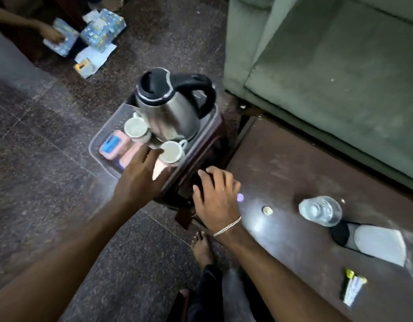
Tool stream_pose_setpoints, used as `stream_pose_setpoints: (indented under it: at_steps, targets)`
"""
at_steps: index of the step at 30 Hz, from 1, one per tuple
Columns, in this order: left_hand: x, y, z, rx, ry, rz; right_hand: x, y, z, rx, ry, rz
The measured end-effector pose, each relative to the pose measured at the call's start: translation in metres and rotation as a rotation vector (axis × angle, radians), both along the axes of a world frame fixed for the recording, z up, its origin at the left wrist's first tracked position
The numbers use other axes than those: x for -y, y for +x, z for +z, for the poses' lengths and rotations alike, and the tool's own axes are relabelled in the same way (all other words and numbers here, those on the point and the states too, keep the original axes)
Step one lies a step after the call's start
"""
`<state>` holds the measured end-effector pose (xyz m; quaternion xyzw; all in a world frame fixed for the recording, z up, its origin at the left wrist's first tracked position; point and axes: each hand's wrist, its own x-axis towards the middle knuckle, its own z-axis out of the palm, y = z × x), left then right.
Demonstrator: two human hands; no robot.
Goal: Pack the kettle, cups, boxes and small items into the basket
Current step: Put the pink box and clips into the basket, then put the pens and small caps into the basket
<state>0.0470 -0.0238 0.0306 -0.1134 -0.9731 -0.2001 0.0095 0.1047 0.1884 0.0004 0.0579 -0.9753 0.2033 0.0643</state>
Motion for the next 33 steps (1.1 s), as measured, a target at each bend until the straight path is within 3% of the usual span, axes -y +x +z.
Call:
stream_pose_setpoints:
  at_steps: [10,15,26,33]
  targets:
    - [-0.210,0.092,-0.051,0.344,-0.003,-0.227,-0.202,0.146,-0.028,0.163,0.145,-0.289]
    - [-0.288,0.129,-0.082,0.414,-0.003,-0.258,-0.290,0.212,-0.043,0.330,0.211,-0.436]
    - [-0.334,0.130,-0.117,0.428,0.009,0.101,-0.345,0.263,-0.085,0.645,-0.048,-0.822]
    - [-0.334,0.124,-0.128,0.457,0.017,0.105,-0.348,0.264,-0.096,0.605,-0.144,-0.863]
